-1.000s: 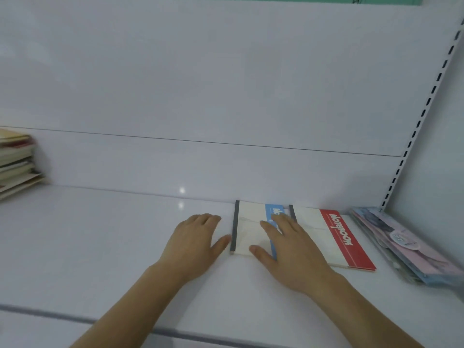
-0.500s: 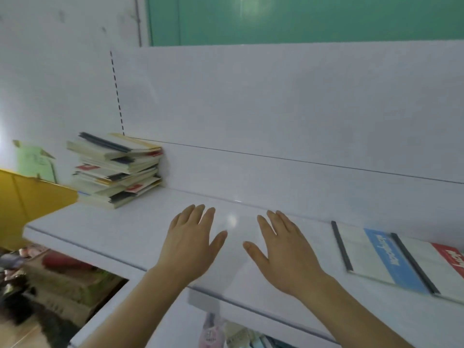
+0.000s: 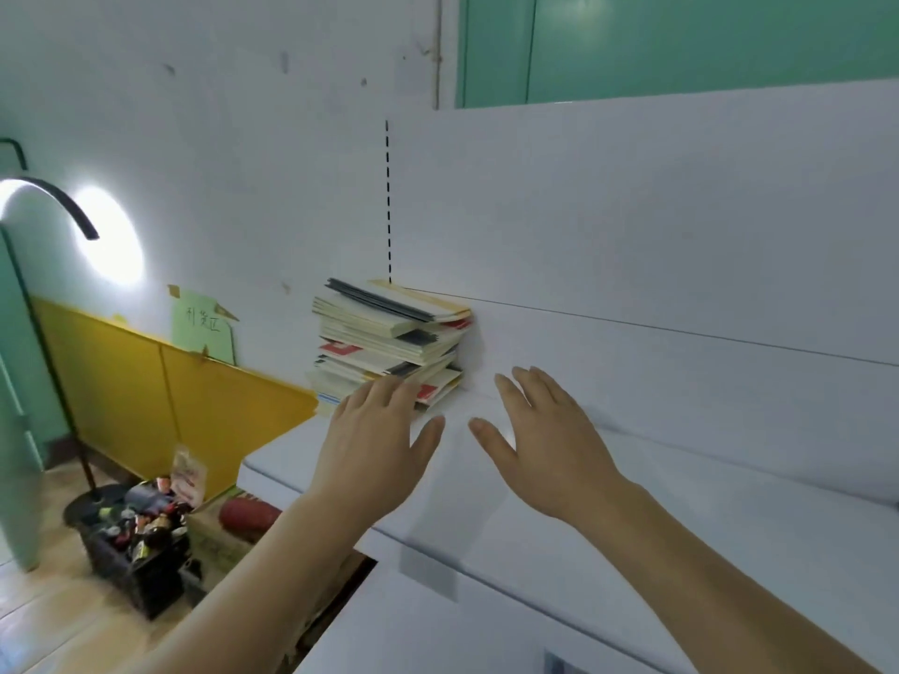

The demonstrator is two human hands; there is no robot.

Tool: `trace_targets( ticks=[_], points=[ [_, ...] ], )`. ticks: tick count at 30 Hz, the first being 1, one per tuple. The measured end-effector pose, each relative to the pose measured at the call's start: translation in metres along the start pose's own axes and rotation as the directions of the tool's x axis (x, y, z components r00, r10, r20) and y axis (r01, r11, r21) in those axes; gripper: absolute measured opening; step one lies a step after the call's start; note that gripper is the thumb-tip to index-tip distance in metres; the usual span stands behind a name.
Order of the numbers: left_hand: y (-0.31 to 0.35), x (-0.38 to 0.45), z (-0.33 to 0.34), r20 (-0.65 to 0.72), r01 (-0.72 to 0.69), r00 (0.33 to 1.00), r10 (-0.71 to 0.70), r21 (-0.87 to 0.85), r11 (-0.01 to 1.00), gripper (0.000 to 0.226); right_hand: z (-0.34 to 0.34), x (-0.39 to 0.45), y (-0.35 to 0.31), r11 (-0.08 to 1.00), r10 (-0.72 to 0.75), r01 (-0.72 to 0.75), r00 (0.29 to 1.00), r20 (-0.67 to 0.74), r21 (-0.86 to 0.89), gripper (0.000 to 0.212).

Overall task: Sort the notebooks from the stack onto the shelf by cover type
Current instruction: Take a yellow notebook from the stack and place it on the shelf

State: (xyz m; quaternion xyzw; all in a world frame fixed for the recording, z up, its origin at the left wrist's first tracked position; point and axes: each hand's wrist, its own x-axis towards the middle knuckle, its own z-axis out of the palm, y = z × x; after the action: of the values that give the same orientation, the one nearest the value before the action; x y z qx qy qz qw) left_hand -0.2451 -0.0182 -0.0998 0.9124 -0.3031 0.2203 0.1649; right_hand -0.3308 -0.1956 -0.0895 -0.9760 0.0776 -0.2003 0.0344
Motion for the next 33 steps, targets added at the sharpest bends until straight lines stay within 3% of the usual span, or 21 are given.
trace_targets(
  ticks=[7, 11, 15, 18, 21, 25, 28, 30, 33],
  points=[
    [-0.047, 0.079, 0.003, -0.136, -0.015, 0.991, 0.011, -0.028, 0.999, 0.056, 0.025, 0.113, -0.013, 0.997, -0.063, 0.067, 0.990, -0.126, 0.034, 0.063],
    [-0.067, 0.121, 0.009, -0.140, -0.030, 0.990, 0.029, -0.002, 1.000, 0.062, 0.034, 0.172, -0.017, 0.993, -0.048, 0.063, 0.988, -0.146, 0.104, 0.062],
    [-0.085, 0.153, 0.022, -0.048, -0.111, 0.992, 0.114, 0.046, 0.993, 0.062, 0.038, 0.221, -0.022, 0.998, -0.037, 0.037, 0.999, -0.006, 0.054, 0.071],
    [-0.100, 0.170, 0.030, -0.035, -0.158, 0.986, 0.161, 0.078, 0.984, 0.070, 0.039, 0.240, -0.025, 0.999, -0.047, 0.045, 0.996, 0.077, 0.025, 0.040],
    [-0.113, 0.179, 0.035, -0.068, -0.194, 0.978, 0.197, 0.052, 0.980, 0.074, 0.040, 0.238, -0.030, 0.996, -0.079, 0.078, 0.997, -0.014, -0.040, 0.038],
    [-0.123, 0.190, 0.031, -0.074, -0.198, 0.979, 0.189, -0.131, 0.971, 0.080, 0.030, 0.231, -0.050, 0.981, -0.063, 0.031, 0.985, -0.164, -0.191, 0.043],
    [-0.122, 0.193, 0.020, -0.067, -0.143, 0.990, 0.127, -0.366, 0.920, 0.068, 0.030, 0.227, -0.061, 0.960, -0.036, -0.046, 0.958, -0.284, -0.276, 0.043],
    [-0.117, 0.196, 0.010, -0.012, -0.061, 0.998, 0.066, -0.588, 0.807, 0.057, 0.036, 0.219, -0.066, 0.946, -0.157, 0.011, 0.890, -0.428, -0.325, 0.038],
    [-0.108, 0.205, 0.001, 0.072, 0.066, 0.997, -0.016, -0.781, 0.621, 0.036, 0.045, 0.211, -0.075, 0.925, -0.339, 0.128, 0.704, -0.624, -0.357, 0.024]
  ],
)
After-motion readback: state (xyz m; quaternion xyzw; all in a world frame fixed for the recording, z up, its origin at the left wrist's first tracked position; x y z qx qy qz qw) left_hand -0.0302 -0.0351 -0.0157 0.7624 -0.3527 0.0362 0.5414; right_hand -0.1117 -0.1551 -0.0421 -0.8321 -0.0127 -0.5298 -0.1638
